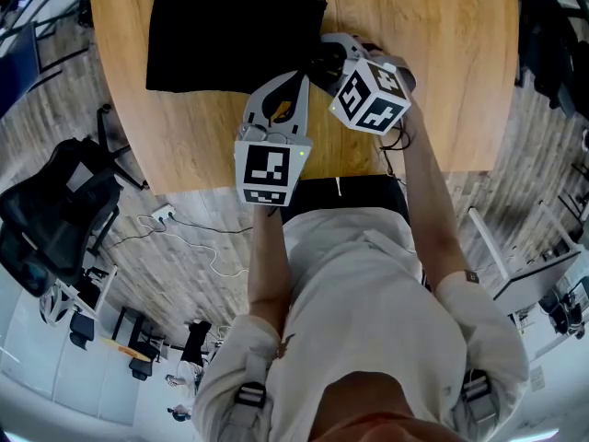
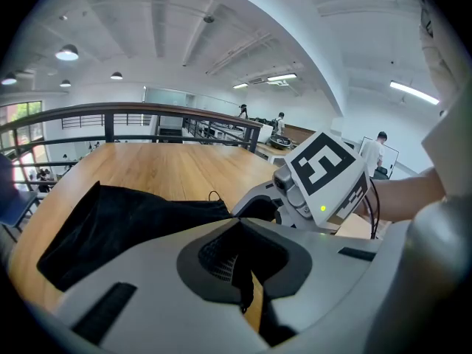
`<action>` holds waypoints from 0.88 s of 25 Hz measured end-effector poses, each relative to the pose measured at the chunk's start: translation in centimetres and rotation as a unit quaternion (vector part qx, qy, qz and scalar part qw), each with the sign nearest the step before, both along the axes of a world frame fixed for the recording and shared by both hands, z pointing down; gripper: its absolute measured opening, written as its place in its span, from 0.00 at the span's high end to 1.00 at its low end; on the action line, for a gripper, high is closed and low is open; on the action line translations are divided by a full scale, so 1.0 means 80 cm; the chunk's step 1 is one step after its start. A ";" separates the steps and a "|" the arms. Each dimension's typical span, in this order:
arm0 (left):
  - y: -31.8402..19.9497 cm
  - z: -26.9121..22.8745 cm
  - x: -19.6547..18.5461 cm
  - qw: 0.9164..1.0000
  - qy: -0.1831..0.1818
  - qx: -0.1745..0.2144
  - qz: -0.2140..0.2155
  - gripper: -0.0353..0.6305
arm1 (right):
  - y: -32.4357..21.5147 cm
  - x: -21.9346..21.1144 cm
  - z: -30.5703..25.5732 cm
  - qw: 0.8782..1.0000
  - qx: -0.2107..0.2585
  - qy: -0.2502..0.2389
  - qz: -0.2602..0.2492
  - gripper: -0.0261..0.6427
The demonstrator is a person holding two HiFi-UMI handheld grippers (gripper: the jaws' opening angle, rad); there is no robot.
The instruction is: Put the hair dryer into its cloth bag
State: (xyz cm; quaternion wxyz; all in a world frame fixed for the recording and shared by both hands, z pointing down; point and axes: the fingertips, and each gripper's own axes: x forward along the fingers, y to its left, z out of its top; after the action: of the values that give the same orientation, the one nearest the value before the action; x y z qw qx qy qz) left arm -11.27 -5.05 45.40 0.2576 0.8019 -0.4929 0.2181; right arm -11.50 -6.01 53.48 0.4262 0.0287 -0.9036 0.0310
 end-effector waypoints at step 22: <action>0.014 0.029 0.008 0.999 0.003 -0.031 0.013 0.92 | -0.001 -0.005 0.003 1.000 0.017 -0.015 0.001 0.61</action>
State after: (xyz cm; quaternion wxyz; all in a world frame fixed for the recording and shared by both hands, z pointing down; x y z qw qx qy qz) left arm -10.63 -3.93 47.70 0.2812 0.8007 -0.4743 0.2341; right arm -11.93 -6.11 53.69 0.4116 0.0368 -0.9105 0.0163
